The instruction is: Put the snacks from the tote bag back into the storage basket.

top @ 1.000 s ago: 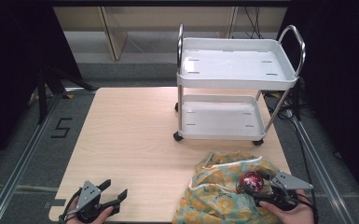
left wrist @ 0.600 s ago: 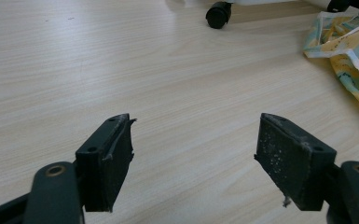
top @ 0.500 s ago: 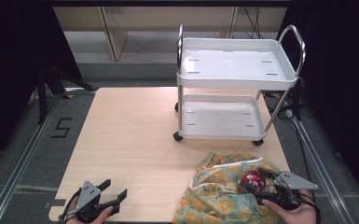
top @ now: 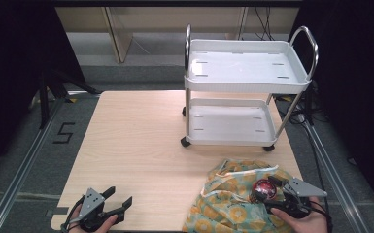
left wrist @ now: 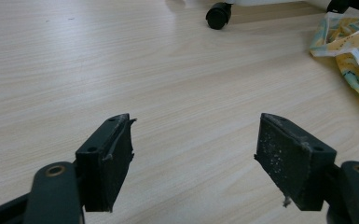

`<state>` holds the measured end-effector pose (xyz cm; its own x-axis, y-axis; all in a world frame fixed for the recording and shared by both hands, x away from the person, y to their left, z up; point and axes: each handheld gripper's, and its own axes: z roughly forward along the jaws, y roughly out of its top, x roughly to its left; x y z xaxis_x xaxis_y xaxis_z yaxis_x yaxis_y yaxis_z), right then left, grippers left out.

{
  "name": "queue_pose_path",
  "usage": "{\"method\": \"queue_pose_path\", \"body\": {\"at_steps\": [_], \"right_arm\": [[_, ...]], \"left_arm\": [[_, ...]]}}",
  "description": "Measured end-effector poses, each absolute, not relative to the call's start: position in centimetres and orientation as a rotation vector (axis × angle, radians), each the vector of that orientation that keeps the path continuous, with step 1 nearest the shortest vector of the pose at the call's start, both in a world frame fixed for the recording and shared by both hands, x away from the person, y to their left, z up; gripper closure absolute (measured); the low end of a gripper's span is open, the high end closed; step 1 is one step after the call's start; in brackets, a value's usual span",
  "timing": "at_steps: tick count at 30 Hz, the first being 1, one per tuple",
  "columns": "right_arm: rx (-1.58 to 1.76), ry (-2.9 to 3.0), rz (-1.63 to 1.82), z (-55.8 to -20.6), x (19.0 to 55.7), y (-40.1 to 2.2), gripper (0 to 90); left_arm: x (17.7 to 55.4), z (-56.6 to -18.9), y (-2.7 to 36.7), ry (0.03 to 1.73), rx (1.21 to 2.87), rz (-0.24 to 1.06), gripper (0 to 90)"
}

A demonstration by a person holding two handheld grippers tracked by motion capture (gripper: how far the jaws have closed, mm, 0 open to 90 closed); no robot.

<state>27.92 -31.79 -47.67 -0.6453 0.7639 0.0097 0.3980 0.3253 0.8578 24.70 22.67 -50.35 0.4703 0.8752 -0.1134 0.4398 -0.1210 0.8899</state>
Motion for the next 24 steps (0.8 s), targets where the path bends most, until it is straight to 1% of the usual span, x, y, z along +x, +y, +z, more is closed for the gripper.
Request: {"method": "queue_pose_path", "body": {"at_steps": [5,8,9,12,14,20,24], "right_arm": [[1.080,2.242,1.209,-48.28,27.94,-31.84,24.5],[1.121,2.257,1.178,-48.41,27.76,-31.69,25.0],[1.041,2.246,1.173,-48.46,28.16,-31.91,25.2],[1.037,2.245,1.189,-48.52,28.23,-31.88,26.0],[1.092,2.237,1.184,-48.41,27.93,-31.68,26.2],[1.097,2.238,1.190,-48.00,27.82,-31.54,26.4],[1.032,2.214,1.192,-47.68,28.08,-31.72,26.5]], "left_arm": [[24.69,-50.34,22.65,1.127,1.742,0.557,26.5],[24.69,-50.35,22.67,1.129,1.740,0.557,26.5],[24.70,-50.36,22.67,1.128,1.740,0.557,26.5],[24.70,-50.34,22.66,1.128,1.740,0.556,26.5],[24.70,-50.35,22.66,1.128,1.740,0.556,26.5],[24.72,-50.35,22.69,1.125,1.741,0.555,26.5],[24.71,-50.36,22.68,1.129,1.739,0.556,26.5]]}}
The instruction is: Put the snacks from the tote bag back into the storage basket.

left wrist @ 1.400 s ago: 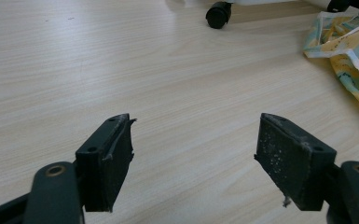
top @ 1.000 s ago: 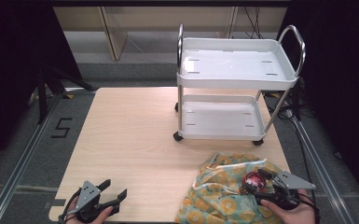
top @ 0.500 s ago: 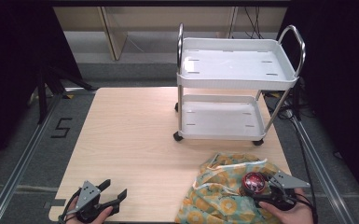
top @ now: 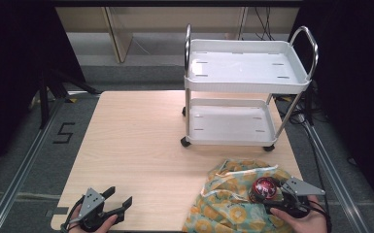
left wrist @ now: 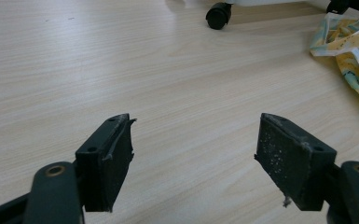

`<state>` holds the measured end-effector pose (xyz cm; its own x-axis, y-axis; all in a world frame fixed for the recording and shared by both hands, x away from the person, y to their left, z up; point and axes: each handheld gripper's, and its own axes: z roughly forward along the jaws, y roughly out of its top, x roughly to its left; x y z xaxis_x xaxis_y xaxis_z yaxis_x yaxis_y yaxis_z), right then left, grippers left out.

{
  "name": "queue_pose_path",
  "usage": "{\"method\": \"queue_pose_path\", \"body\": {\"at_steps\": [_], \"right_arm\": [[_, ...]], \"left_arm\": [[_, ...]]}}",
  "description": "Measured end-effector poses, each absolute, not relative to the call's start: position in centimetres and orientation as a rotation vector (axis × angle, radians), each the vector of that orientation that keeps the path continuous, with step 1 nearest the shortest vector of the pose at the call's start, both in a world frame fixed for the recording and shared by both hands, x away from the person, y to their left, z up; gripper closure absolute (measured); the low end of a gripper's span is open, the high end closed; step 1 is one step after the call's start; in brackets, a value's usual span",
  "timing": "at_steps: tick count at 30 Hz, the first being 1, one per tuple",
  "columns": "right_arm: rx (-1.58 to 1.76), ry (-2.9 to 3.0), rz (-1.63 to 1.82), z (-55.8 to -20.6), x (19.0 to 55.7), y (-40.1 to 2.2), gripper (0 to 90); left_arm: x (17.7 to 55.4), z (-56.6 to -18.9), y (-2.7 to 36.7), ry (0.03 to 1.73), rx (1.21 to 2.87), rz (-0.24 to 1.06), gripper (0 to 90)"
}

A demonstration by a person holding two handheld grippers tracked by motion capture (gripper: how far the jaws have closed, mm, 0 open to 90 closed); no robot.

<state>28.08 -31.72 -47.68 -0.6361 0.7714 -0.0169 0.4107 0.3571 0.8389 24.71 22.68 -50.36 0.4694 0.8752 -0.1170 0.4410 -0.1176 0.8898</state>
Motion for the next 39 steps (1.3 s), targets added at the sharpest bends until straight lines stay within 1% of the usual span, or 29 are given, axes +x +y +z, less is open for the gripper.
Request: {"method": "queue_pose_path", "body": {"at_steps": [5,7,8,14,39], "right_arm": [[1.054,2.224,1.214,-47.3,28.0,-31.5,26.5],[0.976,2.226,1.208,-47.0,28.2,-31.5,26.5],[1.008,2.229,1.213,-46.8,28.0,-31.3,26.5],[0.930,2.251,1.216,-46.1,28.4,-31.5,26.5],[0.861,2.267,1.247,-44.1,29.1,-30.4,26.5]], "left_arm": [[24.7,-50.3,22.7,1.126,1.740,0.556,26.5],[24.7,-50.3,22.7,1.127,1.740,0.558,26.5],[24.7,-50.3,22.7,1.127,1.740,0.558,26.5],[24.7,-50.4,22.7,1.132,1.728,0.555,26.5],[24.7,-50.4,22.7,1.130,1.738,0.557,26.5]]}}
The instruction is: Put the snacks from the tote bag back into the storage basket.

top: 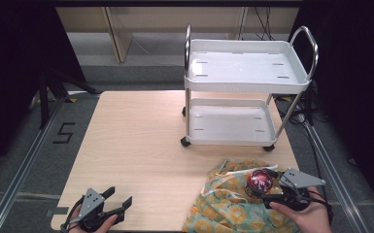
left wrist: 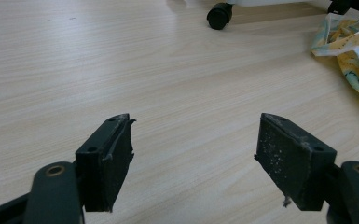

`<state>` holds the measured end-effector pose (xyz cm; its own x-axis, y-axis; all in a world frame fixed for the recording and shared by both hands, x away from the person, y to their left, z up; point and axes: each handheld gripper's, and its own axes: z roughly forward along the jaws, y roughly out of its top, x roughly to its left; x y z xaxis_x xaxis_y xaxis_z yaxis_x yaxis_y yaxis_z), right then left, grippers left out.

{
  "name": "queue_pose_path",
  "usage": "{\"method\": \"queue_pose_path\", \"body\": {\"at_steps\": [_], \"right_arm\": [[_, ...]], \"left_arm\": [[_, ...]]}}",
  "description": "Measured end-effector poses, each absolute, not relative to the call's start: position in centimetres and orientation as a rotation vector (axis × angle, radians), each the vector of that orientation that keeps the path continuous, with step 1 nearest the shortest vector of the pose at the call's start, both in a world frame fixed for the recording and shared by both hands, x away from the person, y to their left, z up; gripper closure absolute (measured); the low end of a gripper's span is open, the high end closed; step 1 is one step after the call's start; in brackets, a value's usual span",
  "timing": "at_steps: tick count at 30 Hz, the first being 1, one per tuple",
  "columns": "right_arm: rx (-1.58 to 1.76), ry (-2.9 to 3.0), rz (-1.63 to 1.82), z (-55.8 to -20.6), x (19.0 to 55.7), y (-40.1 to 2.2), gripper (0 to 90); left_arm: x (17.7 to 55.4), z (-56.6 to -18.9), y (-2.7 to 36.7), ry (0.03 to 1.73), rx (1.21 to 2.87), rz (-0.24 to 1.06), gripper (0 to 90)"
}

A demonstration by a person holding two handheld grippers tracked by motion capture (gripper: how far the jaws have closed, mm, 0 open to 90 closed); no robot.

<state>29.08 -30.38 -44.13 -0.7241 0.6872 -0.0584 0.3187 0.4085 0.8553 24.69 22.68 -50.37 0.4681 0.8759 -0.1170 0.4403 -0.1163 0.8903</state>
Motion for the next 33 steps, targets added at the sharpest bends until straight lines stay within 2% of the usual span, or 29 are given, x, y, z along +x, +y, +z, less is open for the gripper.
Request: {"method": "queue_pose_path", "body": {"at_steps": [33], "right_arm": [[0.819,2.244,1.281,-41.8,30.1,-28.5,26.5]], "left_arm": [[24.7,-50.4,22.6,1.130,1.729,0.548,26.5]]}}
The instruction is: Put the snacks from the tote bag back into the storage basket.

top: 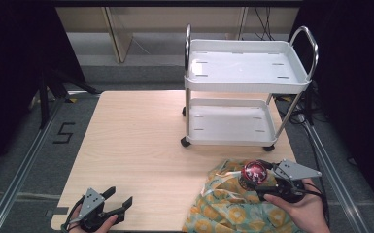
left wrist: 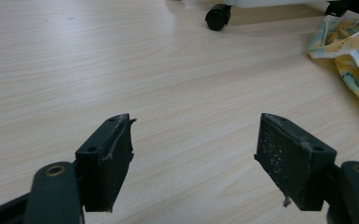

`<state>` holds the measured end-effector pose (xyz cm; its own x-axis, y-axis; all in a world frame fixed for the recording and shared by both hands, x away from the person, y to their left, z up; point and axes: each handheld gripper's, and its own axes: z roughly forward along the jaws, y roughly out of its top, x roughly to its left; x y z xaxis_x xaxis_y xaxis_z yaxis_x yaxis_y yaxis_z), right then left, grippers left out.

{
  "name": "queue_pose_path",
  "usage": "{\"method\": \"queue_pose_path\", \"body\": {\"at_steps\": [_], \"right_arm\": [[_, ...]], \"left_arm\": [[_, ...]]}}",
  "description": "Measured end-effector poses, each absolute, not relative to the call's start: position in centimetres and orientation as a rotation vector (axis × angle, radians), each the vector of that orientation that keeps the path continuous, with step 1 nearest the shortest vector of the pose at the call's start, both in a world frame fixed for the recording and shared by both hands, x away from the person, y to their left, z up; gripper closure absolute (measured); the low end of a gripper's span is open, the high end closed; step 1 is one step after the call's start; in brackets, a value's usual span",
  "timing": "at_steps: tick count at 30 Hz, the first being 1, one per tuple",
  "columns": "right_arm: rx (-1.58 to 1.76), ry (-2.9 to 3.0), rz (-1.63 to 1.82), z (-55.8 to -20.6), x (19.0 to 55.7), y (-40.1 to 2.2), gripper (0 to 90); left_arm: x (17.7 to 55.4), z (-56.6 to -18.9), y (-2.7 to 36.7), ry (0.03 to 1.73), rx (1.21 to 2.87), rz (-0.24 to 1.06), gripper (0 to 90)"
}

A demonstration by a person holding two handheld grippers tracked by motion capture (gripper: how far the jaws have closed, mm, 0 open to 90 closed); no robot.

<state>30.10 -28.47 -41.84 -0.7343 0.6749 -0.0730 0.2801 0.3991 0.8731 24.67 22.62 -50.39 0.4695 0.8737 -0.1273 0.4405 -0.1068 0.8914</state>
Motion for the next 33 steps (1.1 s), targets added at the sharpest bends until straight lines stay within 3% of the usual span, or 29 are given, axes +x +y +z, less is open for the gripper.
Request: {"method": "queue_pose_path", "body": {"at_steps": [33], "right_arm": [[0.794,2.255,1.293,-41.1,31.6,-27.2,26.6]], "left_arm": [[24.6,-50.3,22.6,1.128,1.715,0.553,26.3]]}}
